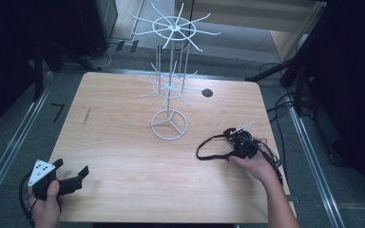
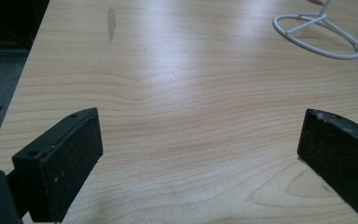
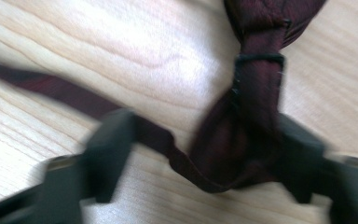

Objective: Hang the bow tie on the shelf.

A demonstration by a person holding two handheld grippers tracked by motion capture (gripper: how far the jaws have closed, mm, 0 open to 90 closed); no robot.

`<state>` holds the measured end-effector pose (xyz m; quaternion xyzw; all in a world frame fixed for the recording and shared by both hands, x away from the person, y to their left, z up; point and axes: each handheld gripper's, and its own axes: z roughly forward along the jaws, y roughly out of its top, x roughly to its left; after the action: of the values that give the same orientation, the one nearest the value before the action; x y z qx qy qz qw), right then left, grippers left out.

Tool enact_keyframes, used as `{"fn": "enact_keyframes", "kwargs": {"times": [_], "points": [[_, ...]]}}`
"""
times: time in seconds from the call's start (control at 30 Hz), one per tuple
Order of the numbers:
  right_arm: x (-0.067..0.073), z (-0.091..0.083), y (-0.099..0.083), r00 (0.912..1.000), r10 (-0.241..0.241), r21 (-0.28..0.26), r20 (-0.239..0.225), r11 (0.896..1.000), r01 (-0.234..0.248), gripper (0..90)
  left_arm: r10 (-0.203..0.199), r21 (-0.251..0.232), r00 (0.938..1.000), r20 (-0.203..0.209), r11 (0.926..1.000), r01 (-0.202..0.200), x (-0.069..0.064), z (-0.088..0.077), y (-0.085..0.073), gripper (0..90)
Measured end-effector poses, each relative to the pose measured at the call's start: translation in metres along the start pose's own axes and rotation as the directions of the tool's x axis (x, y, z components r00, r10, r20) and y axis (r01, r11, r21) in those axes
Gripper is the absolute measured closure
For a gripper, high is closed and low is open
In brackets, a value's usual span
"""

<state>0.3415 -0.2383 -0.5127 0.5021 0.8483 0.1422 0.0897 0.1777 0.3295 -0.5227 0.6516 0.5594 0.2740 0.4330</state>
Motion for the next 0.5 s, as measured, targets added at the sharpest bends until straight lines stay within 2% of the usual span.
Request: {"fn": "enact_keyframes", "kwargs": {"times": [0.07,0.1,0.13,0.17,0.2,0.23,0.33,0.43,0.5], "points": [[-0.0019,-0.0019,-0.0003,0.9997,0.017,-0.015,0.015,1.0,-0.017,52.0,-0.001,-0.001,1.0,0.0,1.0,0.001,0.0,0.0,0.0,0.4],[-0.0019,-0.0019,-0.0003,0.9997,0.017,-0.015,0.015,1.0,-0.017,52.0,-0.002,-0.001,1.0,0.002,1.0,0.002,0.0002,0.0001,0.0,0.4],[-0.0045,-0.0028,-0.0012,0.9989,0.03,-0.028,0.035,0.999,-0.029,61.8,-0.004,-0.001,1.0,0.001,1.0,0.004,0.0002,0.0001,0.0,0.4],[-0.0044,-0.003,-0.0018,0.9983,0.04,-0.033,0.042,0.999,-0.038,66.1,-0.004,-0.001,1.0,0.001,1.0,0.004,0.0002,0.0001,0.0,0.4],[-0.0044,-0.003,-0.0018,0.9983,0.04,-0.033,0.042,0.999,-0.038,66.1,-0.003,0.0,1.0,0.001,1.0,0.003,0.0002,0.0001,0.0,0.4],[-0.0029,-0.003,-0.0029,0.9965,0.038,-0.044,0.075,0.998,-0.035,76.4,-0.002,0.0,1.0,0.0,1.0,0.002,0.0,0.0002,0.0,0.4],[0.0004,-0.0031,-0.0038,0.9943,0.028,-0.049,0.103,0.999,-0.023,82.7,-0.001,-0.001,1.0,-0.001,1.0,0.001,0.0001,0.0,0.0,0.4],[0.0015,-0.0035,-0.0042,0.9936,0.031,-0.055,0.108,0.998,-0.025,84.8,-0.003,-0.002,1.0,-0.001,1.0,0.003,0.0002,0.0,0.0,0.4],[0.0009,-0.0039,-0.0055,0.9947,0.037,-0.08,0.096,0.996,-0.029,85.4,-0.003,-0.001,1.0,-0.001,1.0,0.003,0.0002,0.0,0.0,0.4]]}}
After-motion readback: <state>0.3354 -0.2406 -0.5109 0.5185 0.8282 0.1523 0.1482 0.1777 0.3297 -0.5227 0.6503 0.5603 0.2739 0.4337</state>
